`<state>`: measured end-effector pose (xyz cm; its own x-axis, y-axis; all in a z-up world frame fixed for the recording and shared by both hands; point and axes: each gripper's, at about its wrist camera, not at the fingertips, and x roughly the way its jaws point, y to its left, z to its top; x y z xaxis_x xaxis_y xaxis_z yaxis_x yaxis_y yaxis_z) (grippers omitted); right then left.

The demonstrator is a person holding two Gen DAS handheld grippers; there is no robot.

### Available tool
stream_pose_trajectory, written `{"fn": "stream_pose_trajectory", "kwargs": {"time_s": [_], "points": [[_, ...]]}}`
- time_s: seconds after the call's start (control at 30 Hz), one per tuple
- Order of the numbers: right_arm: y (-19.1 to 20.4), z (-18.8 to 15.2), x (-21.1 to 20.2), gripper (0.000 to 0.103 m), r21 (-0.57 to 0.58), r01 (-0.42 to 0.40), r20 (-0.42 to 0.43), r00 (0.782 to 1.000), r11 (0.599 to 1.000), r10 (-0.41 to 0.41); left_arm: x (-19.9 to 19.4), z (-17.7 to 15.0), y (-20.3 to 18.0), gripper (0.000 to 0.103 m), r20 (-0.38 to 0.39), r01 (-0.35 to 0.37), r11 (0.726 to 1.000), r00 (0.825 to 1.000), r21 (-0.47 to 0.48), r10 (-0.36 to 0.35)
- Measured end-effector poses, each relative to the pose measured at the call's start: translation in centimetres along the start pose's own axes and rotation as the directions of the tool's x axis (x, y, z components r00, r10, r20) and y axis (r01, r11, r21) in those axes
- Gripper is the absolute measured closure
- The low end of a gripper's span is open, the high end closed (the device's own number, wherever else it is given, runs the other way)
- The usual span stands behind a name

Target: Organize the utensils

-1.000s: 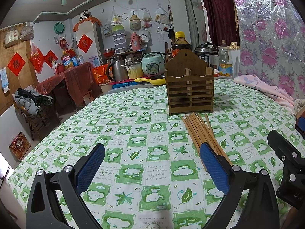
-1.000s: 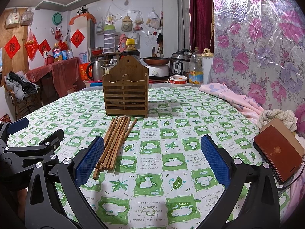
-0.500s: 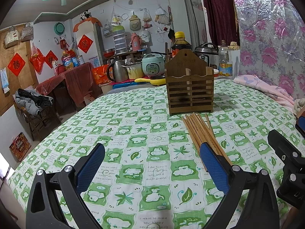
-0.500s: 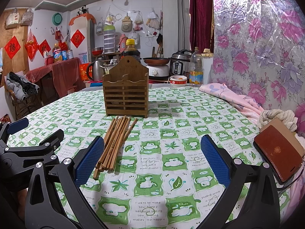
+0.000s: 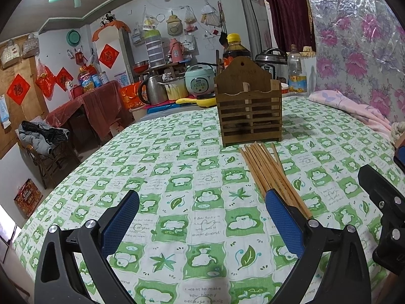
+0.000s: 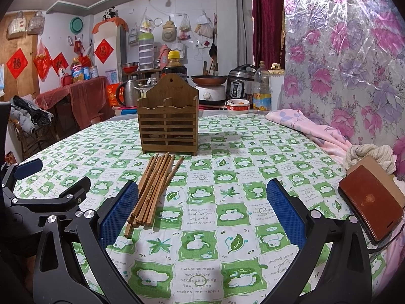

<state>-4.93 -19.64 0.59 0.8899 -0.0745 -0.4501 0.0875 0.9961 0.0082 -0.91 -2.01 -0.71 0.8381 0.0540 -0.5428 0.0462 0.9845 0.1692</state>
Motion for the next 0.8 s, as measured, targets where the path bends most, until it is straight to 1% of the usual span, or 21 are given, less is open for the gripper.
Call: {"fn": "stream_pose_trajectory", "kwargs": {"time_s": [0.27,0.37,0.43,0.53,0.6,0.63,0.67,0.7,0.77,0.8], "points": [[0.0,0.0,0.0,0.006,-0.005,0.002,-0.011,1.0,1.0,-0.002,0.3,0.0,-0.5,0.005,-0.014,0.005,1.0,1.0,0.027,-0.005],[0.4,-0.3,0.2,0.006,-0.011,0.002,0.002,1.0,1.0,-0.002,0.7,0.1,-0.7,0.005,-0.039,0.022,0.999,0.999,0.041,-0.02],[0.7,-0.4,0.5,0.006,-0.021,0.006,0.0,1.0,1.0,-0.006,1.2,0.2,-0.9,0.005,-0.069,0.041,0.998,0.997,0.05,-0.037],[0.9,-0.5,1.0,0.006,-0.028,0.002,-0.049,0.999,1.0,-0.003,2.0,0.2,-1.0,0.005,-0.121,0.077,0.995,0.99,0.06,-0.069],[0.7,-0.5,1.7,0.006,-0.049,0.002,-0.15,0.989,0.999,-0.01,2.6,0.2,-0.9,0.005,-0.154,0.104,0.993,0.984,0.06,-0.094],[0.7,-0.5,2.0,0.006,-0.06,0.002,-0.209,0.978,0.998,-0.015,2.9,0.2,-0.9,0.005,-0.168,0.115,0.992,0.98,0.055,-0.104],[0.5,-0.4,2.4,0.006,-0.037,-0.015,-0.246,0.969,0.999,0.005,3.2,0.2,-0.7,0.005,-0.187,0.13,0.991,0.975,0.045,-0.119],[0.5,-0.4,2.8,0.006,-0.031,-0.024,-0.271,0.962,0.999,0.015,3.5,0.1,-0.6,0.005,-0.201,0.142,0.989,0.97,0.034,-0.133],[0.5,-0.4,3.7,0.006,-0.014,-0.043,-0.323,0.946,0.999,0.036,4.3,0.1,-0.2,0.005,-0.248,0.183,0.983,0.953,0.005,-0.176],[-0.3,-0.5,4.0,0.006,0.027,-0.067,-0.258,0.963,0.997,0.072,5.1,0.1,0.0,0.005,-0.287,0.215,0.977,0.934,-0.018,-0.21]]}}
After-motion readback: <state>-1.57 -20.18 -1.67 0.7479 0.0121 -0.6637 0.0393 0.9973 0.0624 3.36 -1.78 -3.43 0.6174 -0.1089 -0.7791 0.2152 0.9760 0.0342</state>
